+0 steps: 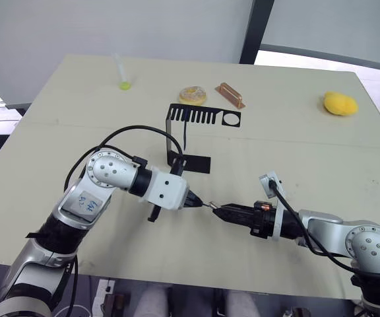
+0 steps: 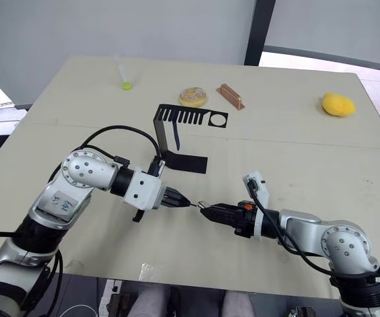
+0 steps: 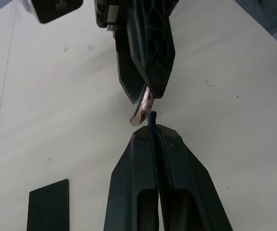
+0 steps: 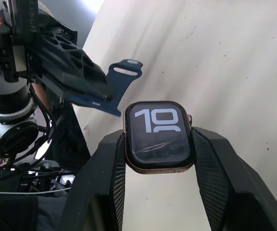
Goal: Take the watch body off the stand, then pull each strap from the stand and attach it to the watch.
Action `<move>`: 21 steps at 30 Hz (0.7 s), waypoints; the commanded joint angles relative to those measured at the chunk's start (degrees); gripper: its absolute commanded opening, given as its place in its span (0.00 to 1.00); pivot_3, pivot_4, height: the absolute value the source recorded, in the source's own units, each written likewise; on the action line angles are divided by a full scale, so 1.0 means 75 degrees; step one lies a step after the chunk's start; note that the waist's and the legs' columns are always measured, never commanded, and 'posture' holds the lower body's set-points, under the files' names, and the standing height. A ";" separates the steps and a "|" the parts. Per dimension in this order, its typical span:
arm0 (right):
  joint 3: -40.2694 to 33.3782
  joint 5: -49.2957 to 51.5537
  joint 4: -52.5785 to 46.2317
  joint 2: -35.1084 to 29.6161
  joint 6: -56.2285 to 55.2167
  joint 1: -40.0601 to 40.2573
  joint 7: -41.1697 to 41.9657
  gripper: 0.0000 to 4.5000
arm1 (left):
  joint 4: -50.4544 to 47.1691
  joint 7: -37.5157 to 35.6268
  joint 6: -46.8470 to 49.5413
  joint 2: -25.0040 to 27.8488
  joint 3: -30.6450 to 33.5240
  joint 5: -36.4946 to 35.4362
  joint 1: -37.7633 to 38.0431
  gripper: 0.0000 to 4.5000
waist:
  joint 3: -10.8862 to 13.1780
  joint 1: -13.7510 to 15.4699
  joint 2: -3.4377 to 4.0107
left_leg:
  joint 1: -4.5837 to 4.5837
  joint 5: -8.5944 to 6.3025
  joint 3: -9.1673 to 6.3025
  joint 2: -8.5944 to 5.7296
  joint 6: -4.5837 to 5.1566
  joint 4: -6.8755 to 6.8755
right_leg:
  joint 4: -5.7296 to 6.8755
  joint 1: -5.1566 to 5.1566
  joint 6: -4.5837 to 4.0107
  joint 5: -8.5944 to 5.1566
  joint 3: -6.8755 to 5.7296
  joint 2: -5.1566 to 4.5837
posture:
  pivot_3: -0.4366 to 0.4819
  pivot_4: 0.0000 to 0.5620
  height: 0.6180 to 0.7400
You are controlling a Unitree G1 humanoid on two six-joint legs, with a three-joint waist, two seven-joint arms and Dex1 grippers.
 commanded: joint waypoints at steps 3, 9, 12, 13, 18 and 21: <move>-0.0004 0.0073 -0.0326 0.0002 -0.0002 0.0032 0.0167 0.33 | -0.0177 0.0099 -0.0004 -0.0036 0.0065 -0.0021 -0.0067 0.00 | 0.0000 0.0000 0.0000 | 0.0000 0.0000 0.0000 -0.0001 0.0000 0.0000 | 0.0000 0.0000 0.0000 0.0000 0.0000 -0.0001 | 0.48 0.27 1.00; -0.0010 0.0069 -0.0321 -0.0014 0.0007 0.0023 0.0180 0.33 | -0.0033 0.0147 -0.0077 -0.0014 0.0123 0.0054 -0.0128 0.00 | 0.0000 0.0000 0.0000 | -0.0001 0.0000 0.0000 -0.0001 0.0000 0.0000 | 0.0000 0.0000 0.0000 0.0000 0.0000 -0.0001 | 0.48 0.27 1.00; -0.0005 0.0074 -0.0324 -0.0013 0.0010 0.0022 0.0171 0.33 | -0.0022 0.0153 -0.0081 -0.0001 0.0130 0.0069 -0.0132 0.00 | 0.0000 0.0000 0.0000 | -0.0001 0.0000 0.0000 -0.0001 0.0000 0.0000 | 0.0000 0.0000 0.0000 0.0000 0.0000 -0.0001 | 0.48 0.27 1.00; -0.0001 0.0078 -0.0328 -0.0009 0.0010 0.0021 0.0167 0.33 | -0.0024 0.0161 -0.0072 -0.0008 0.0124 0.0075 -0.0136 0.00 | 0.0000 0.0000 0.0000 | 0.0000 0.0000 0.0000 -0.0001 0.0000 0.0000 | 0.0000 0.0000 0.0000 0.0000 0.0000 0.0000 | 0.48 0.27 1.00; 0.0008 0.0081 -0.0338 0.0000 0.0008 0.0022 0.0167 0.33 | -0.0067 0.0203 -0.0032 -0.0062 0.0072 0.0095 -0.0119 0.00 | 0.0000 0.0000 0.0000 | -0.0001 0.0000 0.0000 -0.0001 0.0000 0.0000 | 0.0000 0.0000 0.0000 0.0000 0.0000 -0.0001 | 0.48 0.27 1.00; 0.0004 0.0077 -0.0341 -0.0002 0.0006 0.0022 0.0167 0.33 | -0.0072 0.0202 -0.0039 -0.0055 0.0053 0.0106 -0.0101 0.00 | 0.0000 0.0000 0.0000 | -0.0001 0.0000 0.0000 -0.0001 0.0000 0.0000 | 0.0000 0.0000 0.0000 0.0000 0.0000 -0.0001 | 0.48 0.27 1.00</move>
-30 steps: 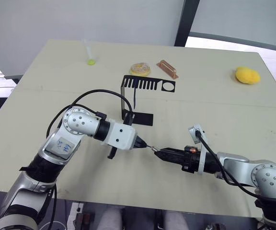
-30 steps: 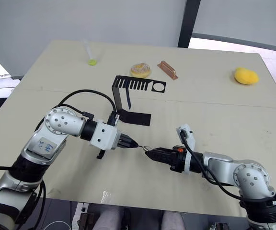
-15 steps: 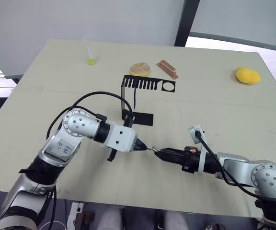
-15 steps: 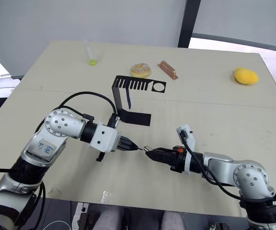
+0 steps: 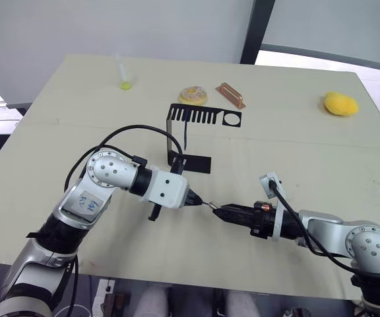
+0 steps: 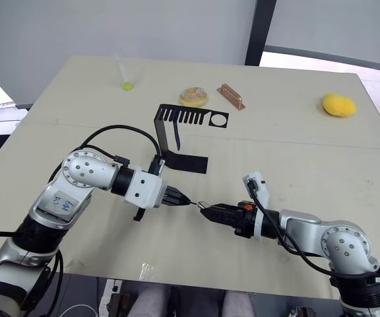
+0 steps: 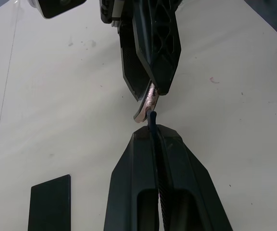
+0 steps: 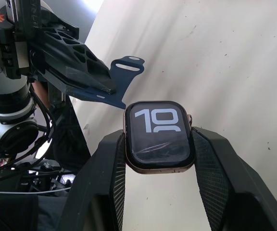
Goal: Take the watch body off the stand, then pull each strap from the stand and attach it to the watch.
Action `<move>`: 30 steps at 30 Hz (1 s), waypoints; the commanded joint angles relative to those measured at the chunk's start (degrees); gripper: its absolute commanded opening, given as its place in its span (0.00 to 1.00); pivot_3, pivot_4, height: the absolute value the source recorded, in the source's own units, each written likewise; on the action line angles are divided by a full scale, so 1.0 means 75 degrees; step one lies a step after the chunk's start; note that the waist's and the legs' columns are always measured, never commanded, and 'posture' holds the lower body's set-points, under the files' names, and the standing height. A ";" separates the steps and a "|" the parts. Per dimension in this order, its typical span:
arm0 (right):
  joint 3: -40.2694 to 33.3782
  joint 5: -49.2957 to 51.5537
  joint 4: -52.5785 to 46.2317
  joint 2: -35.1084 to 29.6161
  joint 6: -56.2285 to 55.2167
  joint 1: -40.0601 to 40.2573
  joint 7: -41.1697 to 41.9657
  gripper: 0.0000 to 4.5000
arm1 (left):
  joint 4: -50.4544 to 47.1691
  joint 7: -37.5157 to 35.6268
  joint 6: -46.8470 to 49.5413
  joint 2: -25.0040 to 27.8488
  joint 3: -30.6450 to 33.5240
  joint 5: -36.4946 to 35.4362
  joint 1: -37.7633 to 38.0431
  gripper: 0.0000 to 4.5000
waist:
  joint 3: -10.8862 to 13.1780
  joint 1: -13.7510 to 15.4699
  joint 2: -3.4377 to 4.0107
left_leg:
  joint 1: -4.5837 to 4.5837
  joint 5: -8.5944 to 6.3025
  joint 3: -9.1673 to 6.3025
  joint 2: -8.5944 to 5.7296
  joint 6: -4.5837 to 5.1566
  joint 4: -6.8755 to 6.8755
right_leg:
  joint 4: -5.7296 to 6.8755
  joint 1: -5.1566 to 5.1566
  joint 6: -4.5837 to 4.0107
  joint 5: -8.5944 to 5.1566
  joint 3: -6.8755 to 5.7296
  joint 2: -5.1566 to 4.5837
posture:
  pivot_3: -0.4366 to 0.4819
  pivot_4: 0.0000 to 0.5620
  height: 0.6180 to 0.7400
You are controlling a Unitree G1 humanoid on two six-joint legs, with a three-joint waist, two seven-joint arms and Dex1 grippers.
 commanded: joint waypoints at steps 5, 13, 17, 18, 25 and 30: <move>0.0001 0.0083 -0.0361 0.0000 -0.0003 0.0024 0.0161 0.33 | -0.0139 0.0097 -0.0008 -0.0048 0.0018 0.0004 -0.0046 0.00 | 0.0000 0.0000 0.0000 | 0.0000 0.0000 0.0000 0.0000 0.0000 0.0000 | 0.0000 0.0000 0.0000 0.0000 0.0000 0.0000 | 0.48 0.27 1.00; 0.0002 0.0094 -0.0361 0.0016 -0.0013 0.0015 0.0130 0.33 | -0.0140 0.0082 -0.0011 -0.0064 -0.0040 0.0011 -0.0011 0.00 | 0.0000 0.0000 0.0000 | 0.0000 0.0000 0.0000 0.0000 0.0000 0.0000 | 0.0000 0.0000 0.0000 0.0000 0.0000 0.0000 | 0.48 0.27 1.00; -0.0008 0.0096 -0.0375 0.0004 -0.0013 0.0032 0.0137 0.33 | -0.0130 0.0080 -0.0032 -0.0066 -0.0072 0.0035 -0.0025 0.00 | 0.0000 0.0000 0.0000 | 0.0000 0.0000 0.0000 0.0000 0.0000 0.0000 | 0.0000 0.0000 0.0000 0.0000 0.0000 0.0000 | 0.48 0.27 1.00; -0.0010 0.0094 -0.0375 0.0004 -0.0014 0.0033 0.0137 0.33 | -0.0125 0.0077 -0.0037 -0.0065 -0.0079 0.0044 -0.0029 0.00 | 0.0000 0.0000 0.0000 | 0.0000 0.0000 0.0000 0.0000 0.0000 0.0000 | 0.0000 0.0000 0.0000 0.0000 0.0000 0.0000 | 0.48 0.27 1.00; -0.0001 0.0068 -0.0371 0.0022 -0.0025 0.0040 0.0147 0.33 | -0.0079 0.0105 -0.0053 -0.0089 -0.0106 0.0137 -0.0062 0.00 | 0.0000 0.0001 0.0000 | 0.0000 0.0000 0.0000 0.0000 0.0000 0.0000 | 0.0000 0.0000 0.0000 0.0000 0.0000 0.0000 | 0.48 0.27 1.00; 0.0002 0.0071 -0.0382 0.0022 -0.0023 0.0048 0.0159 0.33 | -0.0123 0.0075 -0.0059 -0.0123 -0.0170 0.0187 -0.0106 0.00 | 0.0000 0.0000 0.0000 | 0.0000 0.0000 0.0000 0.0000 0.0000 0.0000 | 0.0000 0.0000 0.0000 0.0000 0.0000 0.0000 | 0.48 0.27 1.00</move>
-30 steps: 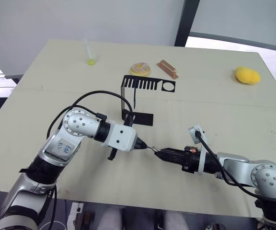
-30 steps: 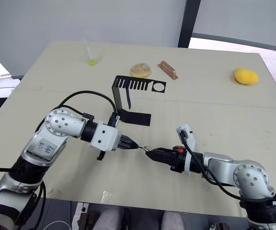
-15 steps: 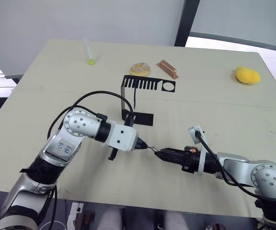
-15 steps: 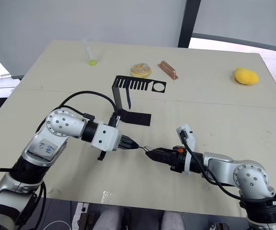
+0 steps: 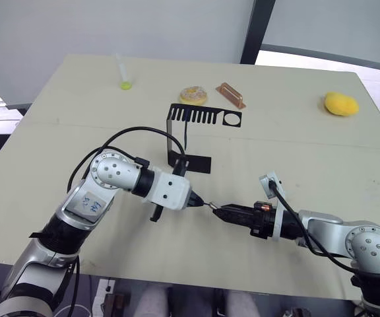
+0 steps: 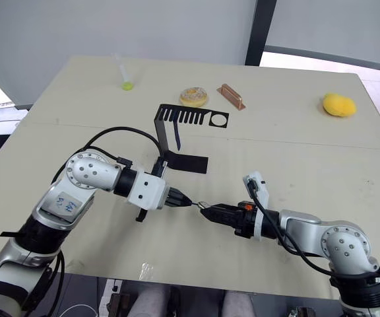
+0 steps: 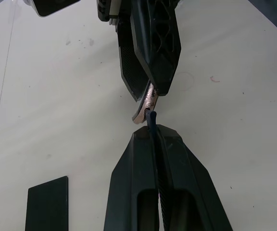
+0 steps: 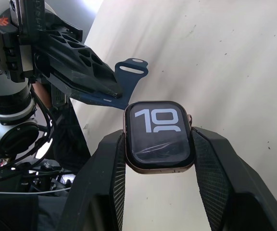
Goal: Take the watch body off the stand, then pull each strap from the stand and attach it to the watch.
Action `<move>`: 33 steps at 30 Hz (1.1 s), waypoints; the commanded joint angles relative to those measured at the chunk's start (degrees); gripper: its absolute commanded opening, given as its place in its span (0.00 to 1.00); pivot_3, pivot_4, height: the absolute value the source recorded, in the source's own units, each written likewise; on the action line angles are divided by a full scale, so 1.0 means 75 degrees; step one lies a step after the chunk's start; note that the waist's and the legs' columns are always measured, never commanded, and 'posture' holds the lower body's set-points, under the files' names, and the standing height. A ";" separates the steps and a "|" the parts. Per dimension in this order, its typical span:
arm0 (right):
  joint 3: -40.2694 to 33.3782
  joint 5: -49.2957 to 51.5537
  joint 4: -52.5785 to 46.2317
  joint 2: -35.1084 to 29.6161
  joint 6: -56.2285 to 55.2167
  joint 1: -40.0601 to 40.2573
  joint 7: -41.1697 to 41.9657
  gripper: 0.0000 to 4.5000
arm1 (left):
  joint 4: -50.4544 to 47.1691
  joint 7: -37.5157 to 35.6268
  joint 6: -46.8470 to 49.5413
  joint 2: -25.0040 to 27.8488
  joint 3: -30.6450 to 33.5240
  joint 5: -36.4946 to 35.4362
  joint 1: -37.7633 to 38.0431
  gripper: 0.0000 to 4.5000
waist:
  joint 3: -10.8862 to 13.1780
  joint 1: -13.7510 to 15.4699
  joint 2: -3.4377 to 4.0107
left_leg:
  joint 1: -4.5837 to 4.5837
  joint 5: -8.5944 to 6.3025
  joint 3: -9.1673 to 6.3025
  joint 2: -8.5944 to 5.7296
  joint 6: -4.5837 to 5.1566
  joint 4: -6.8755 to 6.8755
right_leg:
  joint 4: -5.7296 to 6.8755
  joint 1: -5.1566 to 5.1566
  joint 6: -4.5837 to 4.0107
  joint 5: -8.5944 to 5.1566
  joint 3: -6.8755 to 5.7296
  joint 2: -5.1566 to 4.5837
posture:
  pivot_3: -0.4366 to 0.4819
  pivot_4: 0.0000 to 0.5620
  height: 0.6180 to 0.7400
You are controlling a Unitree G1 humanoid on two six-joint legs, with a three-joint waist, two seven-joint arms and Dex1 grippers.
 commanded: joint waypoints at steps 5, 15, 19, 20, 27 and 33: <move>0.0012 0.0077 -0.0366 0.0017 -0.0011 -0.0005 0.0166 0.33 | -0.0171 -0.0047 -0.0032 -0.0103 -0.0091 0.0082 -0.0291 0.00 | 0.0000 0.0002 0.0000 | 0.0000 0.0000 0.0000 0.0000 0.0000 0.0000 | 0.0000 0.0000 0.0000 0.0000 -0.0001 0.0000 | 0.48 0.27 1.00; 0.0058 0.0073 -0.0349 0.0049 0.0021 -0.0071 0.0164 0.33 | -0.0169 -0.0335 -0.0103 -0.0122 -0.0363 0.0295 -0.0562 0.00 | 0.0000 0.0002 0.0000 | 0.0000 0.0000 0.0000 0.0000 0.0000 0.0000 | 0.0000 0.0000 0.0000 0.0000 -0.0001 0.0001 | 0.48 0.27 1.00; 0.0069 0.0063 -0.0351 0.0069 0.0028 -0.0082 0.0154 0.33 | -0.0187 -0.0308 -0.0008 -0.0195 -0.0448 0.0416 -0.0631 0.00 | 0.0000 0.0002 0.0000 | -0.0001 0.0000 0.0000 -0.0001 0.0000 0.0000 | 0.0000 0.0000 0.0000 0.0000 -0.0001 0.0001 | 0.48 0.27 1.00; 0.0071 0.0061 -0.0353 0.0073 0.0030 -0.0084 0.0153 0.33 | -0.0192 -0.0289 0.0033 -0.0216 -0.0459 0.0446 -0.0641 0.00 | 0.0000 0.0003 0.0000 | -0.0001 0.0000 0.0000 -0.0001 0.0000 0.0000 | 0.0000 0.0000 0.0000 0.0000 -0.0001 0.0001 | 0.48 0.27 1.00; 0.0070 0.0047 -0.0388 0.0092 0.0034 -0.0095 0.0154 0.33 | -0.0287 -0.0192 0.0340 -0.0370 -0.0615 0.0761 -0.0719 0.00 | 0.0000 0.0003 0.0000 | -0.0001 0.0000 0.0000 -0.0001 0.0000 0.0000 | -0.0001 0.0000 0.0000 0.0000 -0.0001 0.0001 | 0.48 0.27 1.00; 0.0067 0.0010 -0.0374 0.0093 0.0051 -0.0136 0.0185 0.33 | -0.0335 -0.0251 0.0367 -0.0388 -0.0699 0.0846 -0.0712 0.00 | 0.0000 0.0003 0.0000 | -0.0001 0.0000 0.0000 -0.0001 0.0000 0.0000 | -0.0001 0.0000 0.0000 0.0000 -0.0001 0.0001 | 0.48 0.27 1.00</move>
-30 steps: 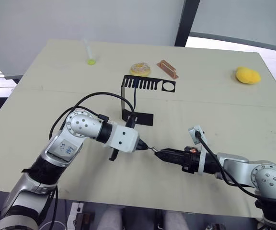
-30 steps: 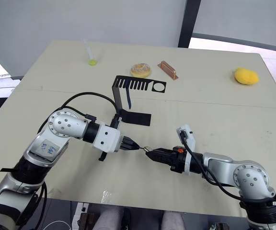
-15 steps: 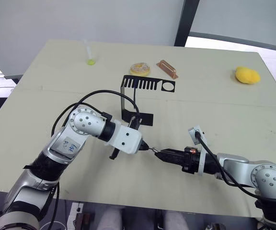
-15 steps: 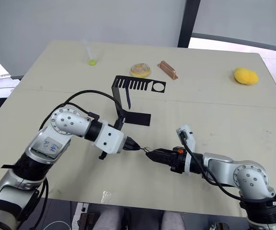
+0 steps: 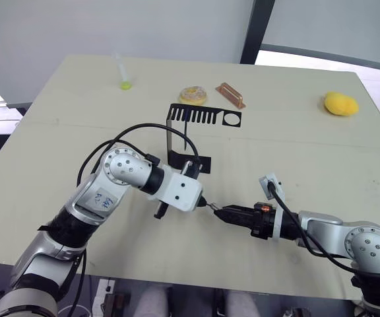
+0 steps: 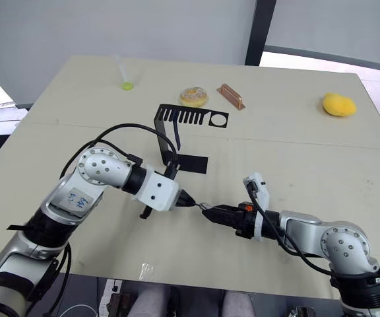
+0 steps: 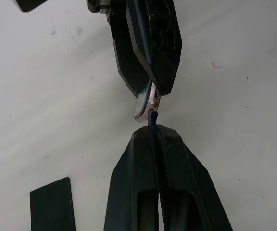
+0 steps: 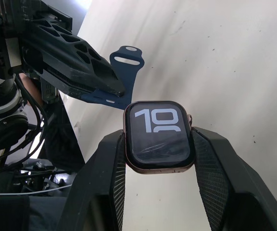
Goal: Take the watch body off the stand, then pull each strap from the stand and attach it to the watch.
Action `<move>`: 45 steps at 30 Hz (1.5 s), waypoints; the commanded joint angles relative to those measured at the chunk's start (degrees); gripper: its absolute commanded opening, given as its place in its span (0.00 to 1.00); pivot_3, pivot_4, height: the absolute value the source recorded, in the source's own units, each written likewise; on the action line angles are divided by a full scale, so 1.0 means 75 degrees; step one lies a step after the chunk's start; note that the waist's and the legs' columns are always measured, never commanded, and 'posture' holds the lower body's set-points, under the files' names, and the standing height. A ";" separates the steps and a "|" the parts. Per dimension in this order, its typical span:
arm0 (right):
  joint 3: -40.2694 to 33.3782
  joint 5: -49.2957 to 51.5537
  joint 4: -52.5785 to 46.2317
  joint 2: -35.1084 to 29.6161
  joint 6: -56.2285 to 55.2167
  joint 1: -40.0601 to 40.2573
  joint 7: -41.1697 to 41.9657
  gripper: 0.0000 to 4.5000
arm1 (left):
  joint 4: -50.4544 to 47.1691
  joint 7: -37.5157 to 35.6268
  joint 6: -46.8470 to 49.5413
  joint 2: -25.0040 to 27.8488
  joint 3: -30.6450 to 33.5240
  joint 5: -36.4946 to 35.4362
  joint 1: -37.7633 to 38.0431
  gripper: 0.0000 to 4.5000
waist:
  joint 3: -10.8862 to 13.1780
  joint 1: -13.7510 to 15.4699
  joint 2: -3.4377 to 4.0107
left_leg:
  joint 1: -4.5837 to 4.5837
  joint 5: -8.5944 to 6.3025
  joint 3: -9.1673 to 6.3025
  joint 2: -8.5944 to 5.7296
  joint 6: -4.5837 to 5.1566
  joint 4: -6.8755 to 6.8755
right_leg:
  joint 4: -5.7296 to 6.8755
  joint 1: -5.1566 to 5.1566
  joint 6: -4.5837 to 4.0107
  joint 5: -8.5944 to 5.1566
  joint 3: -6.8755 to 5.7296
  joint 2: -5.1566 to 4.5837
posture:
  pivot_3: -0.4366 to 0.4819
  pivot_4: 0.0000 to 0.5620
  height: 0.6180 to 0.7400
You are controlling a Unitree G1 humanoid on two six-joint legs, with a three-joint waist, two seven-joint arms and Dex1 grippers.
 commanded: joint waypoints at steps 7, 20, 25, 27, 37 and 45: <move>0.0082 0.0247 -0.0362 0.0124 0.0017 -0.0175 0.0210 0.33 | -0.0313 0.0131 -0.0157 -0.0250 -0.0273 0.0234 -0.0138 0.00 | 0.0000 0.0001 0.0000 | 0.0000 0.0000 0.0000 0.0000 0.0000 0.0000 | 0.0000 0.0000 0.0000 0.0000 0.0000 0.0000 | 0.48 0.27 1.00; 0.0087 0.0237 -0.0376 0.0146 0.0048 -0.0216 0.0245 0.33 | -0.0348 0.0223 -0.0024 -0.0505 -0.0292 0.0571 -0.0249 0.00 | 0.0000 0.0002 0.0000 | 0.0000 0.0000 0.0000 -0.0001 0.0000 0.0000 | 0.0000 0.0000 0.0000 0.0000 0.0000 0.0000 | 0.48 0.27 1.00; 0.0091 0.0280 -0.0393 0.0170 0.0053 -0.0239 0.0208 0.33 | -0.0348 0.0264 0.0078 -0.0604 -0.0353 0.0666 -0.0275 0.00 | 0.0000 0.0001 0.0000 | 0.0000 0.0000 0.0000 -0.0001 0.0000 0.0000 | 0.0000 0.0000 0.0000 0.0000 0.0000 0.0000 | 0.48 0.27 1.00; 0.0091 0.0291 -0.0402 0.0171 0.0055 -0.0236 0.0201 0.33 | -0.0336 0.0273 0.0102 -0.0645 -0.0368 0.0713 -0.0273 0.00 | 0.0000 0.0002 0.0000 | 0.0000 0.0000 0.0000 -0.0001 0.0000 0.0000 | 0.0000 0.0000 0.0000 0.0000 0.0000 0.0000 | 0.48 0.27 1.00; 0.0103 0.0360 -0.0447 0.0164 0.0066 -0.0233 0.0147 0.33 | -0.0278 0.0300 0.0175 -0.0791 -0.0405 0.0873 -0.0257 0.00 | 0.0000 0.0002 0.0000 | 0.0000 0.0000 0.0000 0.0000 0.0001 0.0000 | 0.0000 0.0000 0.0000 0.0000 0.0000 -0.0001 | 0.48 0.27 1.00; 0.0134 0.0385 -0.0486 0.0159 0.0086 -0.0260 0.0118 0.33 | -0.0188 0.0383 0.0177 -0.0839 -0.0446 0.0947 -0.0092 0.00 | 0.0000 0.0001 0.0000 | -0.0001 0.0000 0.0000 0.0000 0.0001 0.0000 | 0.0000 0.0000 0.0000 0.0000 0.0000 -0.0001 | 0.48 0.27 1.00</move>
